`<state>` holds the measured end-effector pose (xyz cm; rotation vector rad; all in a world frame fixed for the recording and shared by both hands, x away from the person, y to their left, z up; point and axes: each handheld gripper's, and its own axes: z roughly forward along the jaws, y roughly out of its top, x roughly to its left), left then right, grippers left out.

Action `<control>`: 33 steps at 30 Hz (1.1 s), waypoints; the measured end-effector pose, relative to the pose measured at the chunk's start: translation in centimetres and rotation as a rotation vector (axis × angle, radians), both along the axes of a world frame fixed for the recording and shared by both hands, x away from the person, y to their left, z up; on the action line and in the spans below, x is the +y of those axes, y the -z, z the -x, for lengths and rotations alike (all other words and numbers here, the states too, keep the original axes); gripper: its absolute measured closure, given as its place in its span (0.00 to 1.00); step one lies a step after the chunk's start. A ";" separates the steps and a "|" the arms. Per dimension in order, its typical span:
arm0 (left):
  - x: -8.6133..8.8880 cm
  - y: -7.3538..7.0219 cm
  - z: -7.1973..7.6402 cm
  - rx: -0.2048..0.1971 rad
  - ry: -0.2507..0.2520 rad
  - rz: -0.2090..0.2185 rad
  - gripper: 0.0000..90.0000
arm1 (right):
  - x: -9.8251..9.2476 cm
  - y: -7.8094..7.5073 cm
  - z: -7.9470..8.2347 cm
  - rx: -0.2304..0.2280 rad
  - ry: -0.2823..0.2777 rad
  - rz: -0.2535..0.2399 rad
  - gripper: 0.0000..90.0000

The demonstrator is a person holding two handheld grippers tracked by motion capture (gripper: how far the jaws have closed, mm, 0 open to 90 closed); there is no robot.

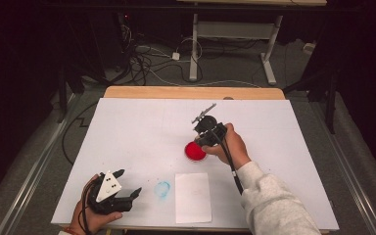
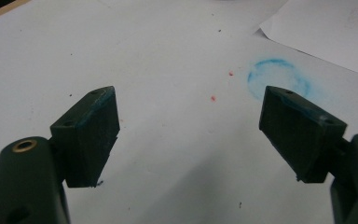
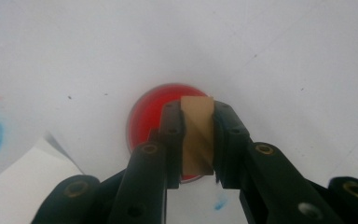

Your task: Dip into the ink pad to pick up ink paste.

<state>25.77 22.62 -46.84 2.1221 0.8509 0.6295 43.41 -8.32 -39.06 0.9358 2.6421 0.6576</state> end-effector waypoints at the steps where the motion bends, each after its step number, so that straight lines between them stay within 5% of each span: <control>1: 0.0 0.0 0.1 -0.001 -0.002 0.003 0.22 | -0.1 -0.5 0.1 -0.001 -0.011 0.000 0.85; 6: -0.1 0.0 0.0 0.005 0.001 -0.007 0.21 | 0.0 -2.4 0.4 -0.017 -0.047 0.010 0.85; 10: -0.4 -0.1 0.1 0.004 0.010 -0.013 0.20 | 0.5 -2.5 0.4 -0.011 -0.061 0.019 0.85; 33: -0.2 0.0 0.1 0.008 0.009 -0.015 0.20 | 2.1 3.3 -1.1 0.070 -0.066 0.109 0.85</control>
